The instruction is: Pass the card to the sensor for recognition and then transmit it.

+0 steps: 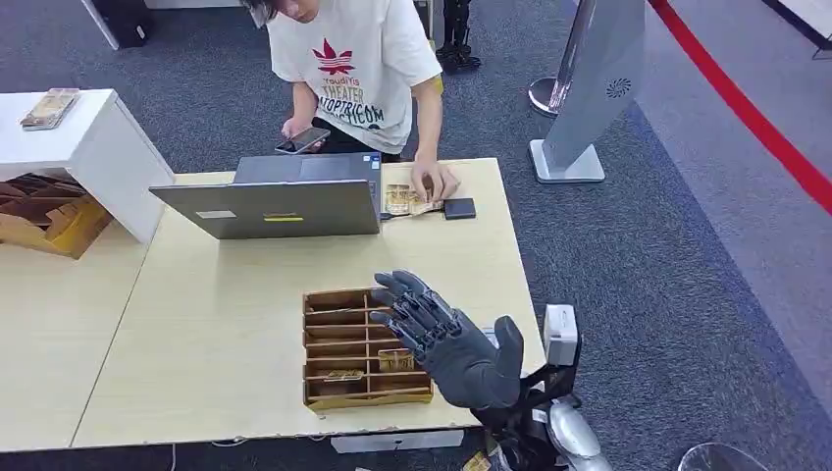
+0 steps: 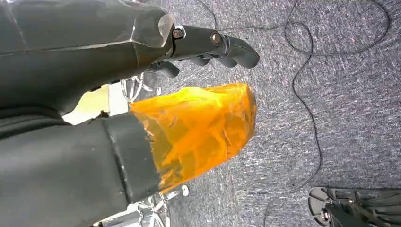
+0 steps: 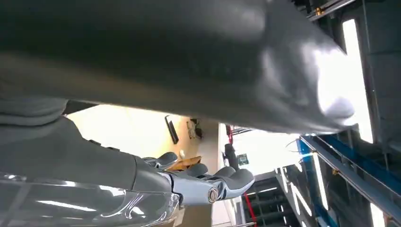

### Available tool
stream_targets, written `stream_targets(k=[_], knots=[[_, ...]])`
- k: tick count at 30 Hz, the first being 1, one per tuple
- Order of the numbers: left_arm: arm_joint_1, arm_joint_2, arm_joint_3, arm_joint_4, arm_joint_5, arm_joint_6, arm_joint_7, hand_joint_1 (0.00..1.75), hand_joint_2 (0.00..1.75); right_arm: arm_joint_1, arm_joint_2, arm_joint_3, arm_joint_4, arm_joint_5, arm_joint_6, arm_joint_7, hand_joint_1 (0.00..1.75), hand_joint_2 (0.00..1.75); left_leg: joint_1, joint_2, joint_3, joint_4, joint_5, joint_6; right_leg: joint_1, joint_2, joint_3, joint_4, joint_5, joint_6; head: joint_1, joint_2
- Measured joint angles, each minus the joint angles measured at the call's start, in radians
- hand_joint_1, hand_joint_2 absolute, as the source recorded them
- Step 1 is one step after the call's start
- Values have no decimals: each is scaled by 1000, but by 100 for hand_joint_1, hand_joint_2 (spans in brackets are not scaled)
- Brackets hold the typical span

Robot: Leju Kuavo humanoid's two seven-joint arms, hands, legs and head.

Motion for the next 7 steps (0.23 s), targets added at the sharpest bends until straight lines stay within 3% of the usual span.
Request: stream_targets(k=[7], knots=[[1, 2, 0, 0, 4, -11, -2, 0, 0, 6, -2, -2, 0, 0, 1, 7, 0, 0, 0, 0, 0, 0, 0, 0, 0, 0, 0, 0, 0, 0, 0, 0]])
